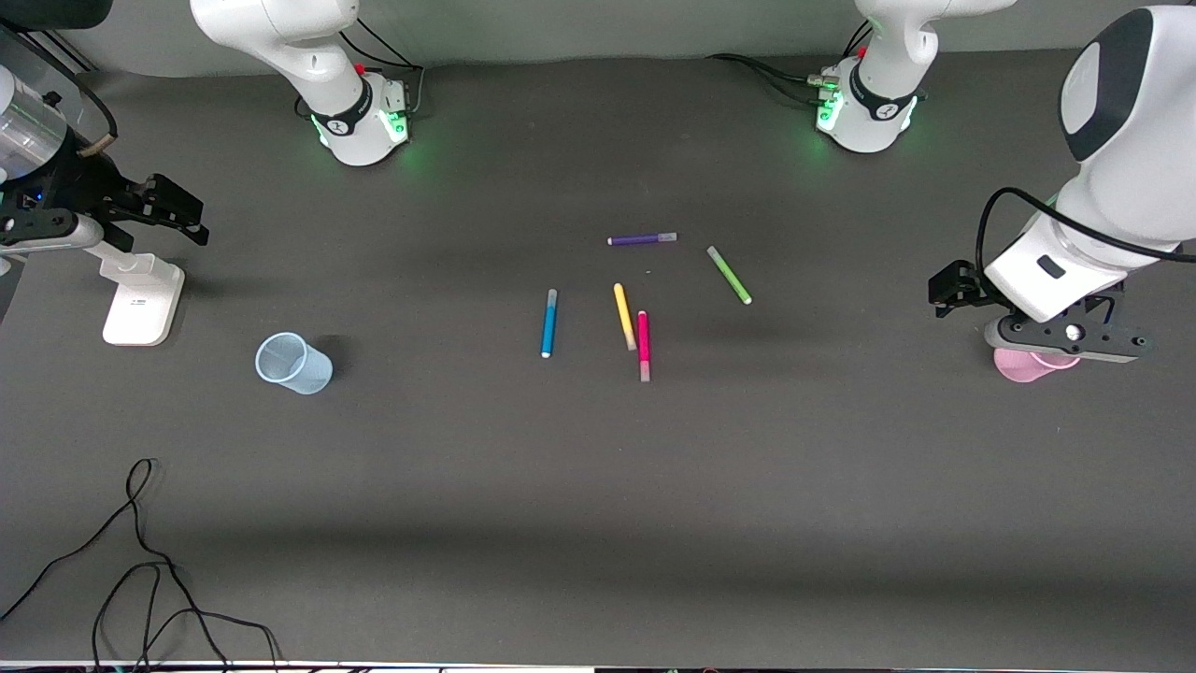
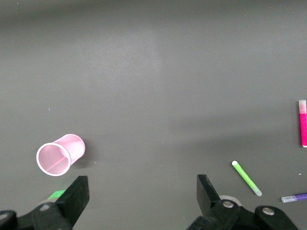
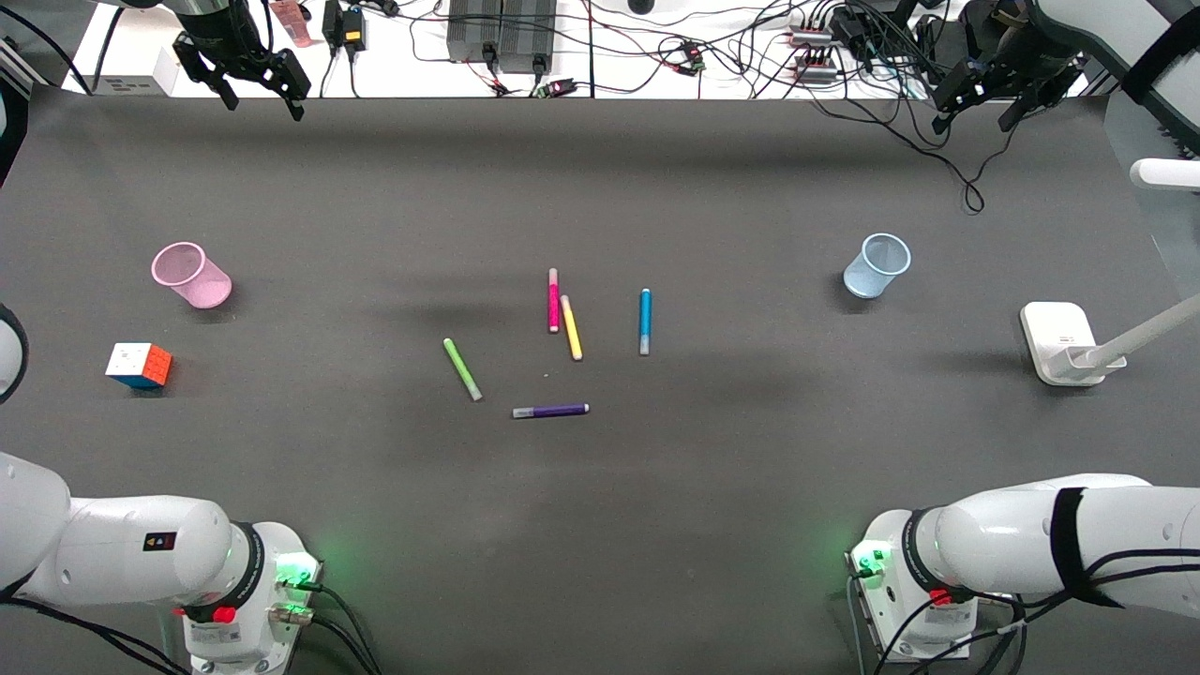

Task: Place pink and blue markers in matching cups
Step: 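Move the right gripper over the blue marker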

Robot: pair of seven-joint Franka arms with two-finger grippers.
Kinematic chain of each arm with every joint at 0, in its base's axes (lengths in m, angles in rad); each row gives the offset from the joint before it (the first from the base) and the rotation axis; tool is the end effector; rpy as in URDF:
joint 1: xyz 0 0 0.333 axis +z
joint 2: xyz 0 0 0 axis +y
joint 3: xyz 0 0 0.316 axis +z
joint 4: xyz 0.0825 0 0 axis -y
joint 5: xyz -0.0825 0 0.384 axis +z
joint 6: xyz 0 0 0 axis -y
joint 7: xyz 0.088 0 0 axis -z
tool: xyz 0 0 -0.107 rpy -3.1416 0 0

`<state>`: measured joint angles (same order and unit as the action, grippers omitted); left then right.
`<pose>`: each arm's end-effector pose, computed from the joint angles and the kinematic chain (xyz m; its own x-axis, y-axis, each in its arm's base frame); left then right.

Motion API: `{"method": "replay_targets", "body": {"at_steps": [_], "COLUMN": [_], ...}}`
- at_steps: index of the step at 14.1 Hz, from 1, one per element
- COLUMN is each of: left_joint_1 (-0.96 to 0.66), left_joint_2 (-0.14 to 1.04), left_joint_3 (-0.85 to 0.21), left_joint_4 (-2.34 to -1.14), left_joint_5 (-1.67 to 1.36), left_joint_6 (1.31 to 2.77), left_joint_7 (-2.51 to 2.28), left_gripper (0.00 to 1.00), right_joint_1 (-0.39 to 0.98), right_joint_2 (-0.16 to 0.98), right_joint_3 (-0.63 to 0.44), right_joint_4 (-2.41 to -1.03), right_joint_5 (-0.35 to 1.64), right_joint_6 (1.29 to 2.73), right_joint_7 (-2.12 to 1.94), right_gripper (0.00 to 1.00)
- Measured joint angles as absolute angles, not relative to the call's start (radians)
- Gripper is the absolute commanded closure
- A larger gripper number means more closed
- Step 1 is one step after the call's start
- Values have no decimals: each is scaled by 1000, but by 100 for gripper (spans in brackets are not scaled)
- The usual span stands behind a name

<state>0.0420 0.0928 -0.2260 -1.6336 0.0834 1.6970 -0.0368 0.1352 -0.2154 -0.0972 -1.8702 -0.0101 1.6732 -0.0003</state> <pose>0.5804 -0.0947 0.5539 0.9873 -0.1567 -0.0250 -0.1580 -0.9855 -0.0626 0.4927 0.0132 0.6034 0.9990 0.0412 0.0174 0.0414 -0.9991 -0.0107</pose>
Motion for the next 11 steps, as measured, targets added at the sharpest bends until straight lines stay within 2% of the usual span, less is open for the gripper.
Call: {"method": "replay_targets", "body": {"at_steps": [6, 11], "left_joint_1": [45, 46], "left_joint_2": [93, 93], "left_joint_3": [-226, -226], "left_joint_4": [-1633, -1631], "left_joint_5": [83, 83], "left_joint_6": [1697, 1697], "left_joint_7": [-36, -36], "left_gripper": [0, 0], "right_joint_1": [135, 135], "right_joint_2": [-192, -89], "right_joint_3": [-97, -98], "right_joint_4": [-1871, -1871], "right_joint_5": [-10, -7], "right_joint_6": [1674, 1709], "right_joint_7": [0, 0], "right_gripper": [0, 0]}}
